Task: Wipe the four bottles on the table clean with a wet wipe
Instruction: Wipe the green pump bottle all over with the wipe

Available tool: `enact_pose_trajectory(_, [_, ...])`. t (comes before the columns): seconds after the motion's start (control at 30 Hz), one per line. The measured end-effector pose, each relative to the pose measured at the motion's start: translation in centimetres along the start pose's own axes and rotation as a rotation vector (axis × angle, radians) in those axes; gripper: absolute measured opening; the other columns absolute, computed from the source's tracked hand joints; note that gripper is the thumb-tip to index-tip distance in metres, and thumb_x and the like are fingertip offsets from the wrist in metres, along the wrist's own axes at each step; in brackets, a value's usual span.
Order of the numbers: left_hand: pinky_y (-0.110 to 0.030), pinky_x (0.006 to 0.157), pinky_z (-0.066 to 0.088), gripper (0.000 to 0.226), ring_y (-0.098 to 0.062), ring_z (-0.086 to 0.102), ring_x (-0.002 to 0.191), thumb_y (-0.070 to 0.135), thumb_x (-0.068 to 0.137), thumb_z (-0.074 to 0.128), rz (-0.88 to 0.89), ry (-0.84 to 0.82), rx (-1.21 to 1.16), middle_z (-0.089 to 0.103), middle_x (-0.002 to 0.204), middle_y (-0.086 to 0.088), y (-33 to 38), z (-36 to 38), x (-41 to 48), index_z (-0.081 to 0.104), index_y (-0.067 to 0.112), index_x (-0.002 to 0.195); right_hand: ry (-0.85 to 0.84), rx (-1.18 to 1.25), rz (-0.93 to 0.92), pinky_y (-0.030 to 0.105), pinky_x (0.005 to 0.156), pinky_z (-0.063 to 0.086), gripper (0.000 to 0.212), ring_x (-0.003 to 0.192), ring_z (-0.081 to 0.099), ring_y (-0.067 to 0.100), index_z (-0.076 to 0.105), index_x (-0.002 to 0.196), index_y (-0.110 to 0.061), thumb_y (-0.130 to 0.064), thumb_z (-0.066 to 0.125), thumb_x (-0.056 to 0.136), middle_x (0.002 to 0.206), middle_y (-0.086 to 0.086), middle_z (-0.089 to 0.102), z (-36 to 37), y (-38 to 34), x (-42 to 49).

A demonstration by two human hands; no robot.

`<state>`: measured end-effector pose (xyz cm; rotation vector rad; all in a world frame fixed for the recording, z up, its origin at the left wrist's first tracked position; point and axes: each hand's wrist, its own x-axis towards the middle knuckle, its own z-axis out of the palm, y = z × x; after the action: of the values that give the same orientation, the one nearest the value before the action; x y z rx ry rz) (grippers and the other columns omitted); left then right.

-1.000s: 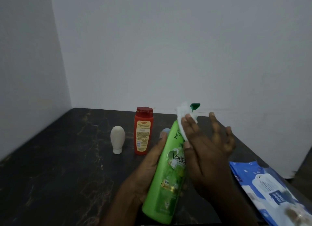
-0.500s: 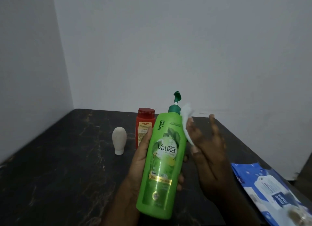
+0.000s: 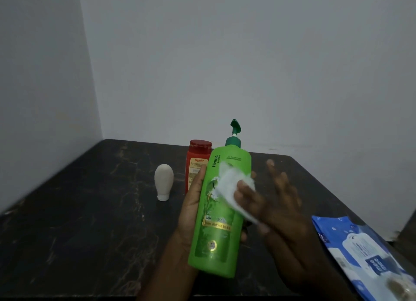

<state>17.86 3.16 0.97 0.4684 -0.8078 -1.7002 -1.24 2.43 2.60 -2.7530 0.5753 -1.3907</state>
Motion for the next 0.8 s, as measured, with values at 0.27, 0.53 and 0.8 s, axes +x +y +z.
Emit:
enact_pose_trajectory(0.27, [-0.046, 0.071, 0.058, 0.082, -0.038, 0.068, 0.083, 0.069, 0.082, 0.058, -0.111, -0.111, -0.066, 0.067, 0.108, -0.025, -0.3, 0.2, 0.7, 0.053, 0.003, 0.129, -0.086, -0.129, 0.041, 0.073, 0.112, 0.017, 0.055, 0.154, -0.001, 0.034, 0.036, 0.153, -0.018, -0.023, 0.038, 0.098, 0.163, -0.010, 0.027, -2.3, 1.7, 1.5])
enact_pose_trajectory(0.53, [-0.046, 0.099, 0.051, 0.081, -0.034, 0.064, 0.115, 0.056, 0.086, 0.060, -0.060, -0.054, -0.208, 0.059, 0.136, -0.018, 0.0, 0.9, 0.7, 0.043, 0.006, 0.148, -0.298, -0.215, -0.278, 0.070, 0.112, 0.023, 0.047, 0.151, 0.019, 0.041, 0.054, 0.142, -0.020, -0.026, 0.041, 0.097, 0.158, -0.005, 0.040, -2.7, -0.8, -1.5])
enact_pose_trajectory(0.8, [-0.048, 0.079, 0.058, 0.073, -0.037, 0.071, 0.094, 0.063, 0.090, 0.053, -0.130, -0.098, -0.211, 0.068, 0.115, -0.021, -0.7, 0.9, 0.6, 0.054, 0.007, 0.138, -0.201, -0.168, 0.015, 0.070, 0.115, 0.017, 0.054, 0.154, 0.002, 0.037, 0.038, 0.152, -0.013, -0.023, 0.039, 0.099, 0.163, -0.003, 0.029, -2.3, -0.2, -0.3])
